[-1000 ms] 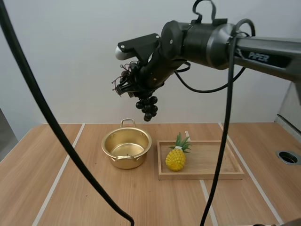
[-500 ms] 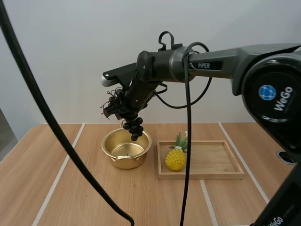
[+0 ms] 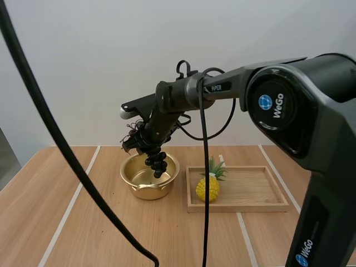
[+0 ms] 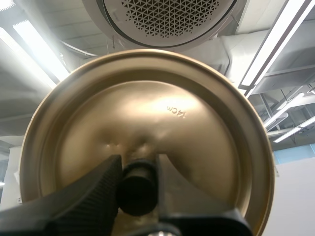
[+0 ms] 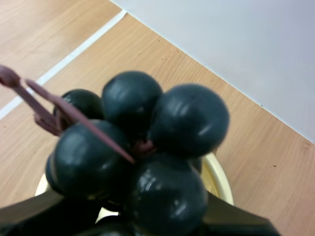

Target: Open the pot, put the grape inside, and close it

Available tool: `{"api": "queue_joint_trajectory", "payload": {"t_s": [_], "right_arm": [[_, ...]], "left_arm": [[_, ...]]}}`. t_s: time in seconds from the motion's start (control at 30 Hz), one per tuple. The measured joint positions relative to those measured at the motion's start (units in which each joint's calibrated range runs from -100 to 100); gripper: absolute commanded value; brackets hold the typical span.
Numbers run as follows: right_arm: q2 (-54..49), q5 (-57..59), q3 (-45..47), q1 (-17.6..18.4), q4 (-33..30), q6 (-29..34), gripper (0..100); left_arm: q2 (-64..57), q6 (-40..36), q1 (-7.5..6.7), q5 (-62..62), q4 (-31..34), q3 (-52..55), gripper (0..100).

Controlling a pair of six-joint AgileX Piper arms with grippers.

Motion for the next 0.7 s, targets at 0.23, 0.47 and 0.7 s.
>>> {"api": "queue_joint_trajectory", "payload": {"t_s": [0.23, 0.47, 0.7], "right_arm": [[4.4, -1.1, 0.0, 0.0, 0.3, 0.0, 0], [6.7, 3.0, 0.0, 0.0, -0.2, 0.0, 0], [6.8, 6.8, 0.0, 0.0, -2.1, 0.0, 0]], "left_arm": [[0.0, 0.0, 0.0, 0.0, 0.0, 0.0, 0], [0.0, 0.0, 0.0, 0.0, 0.0, 0.0, 0], [0.0, 0.0, 0.0, 0.0, 0.0, 0.0, 0]]}}
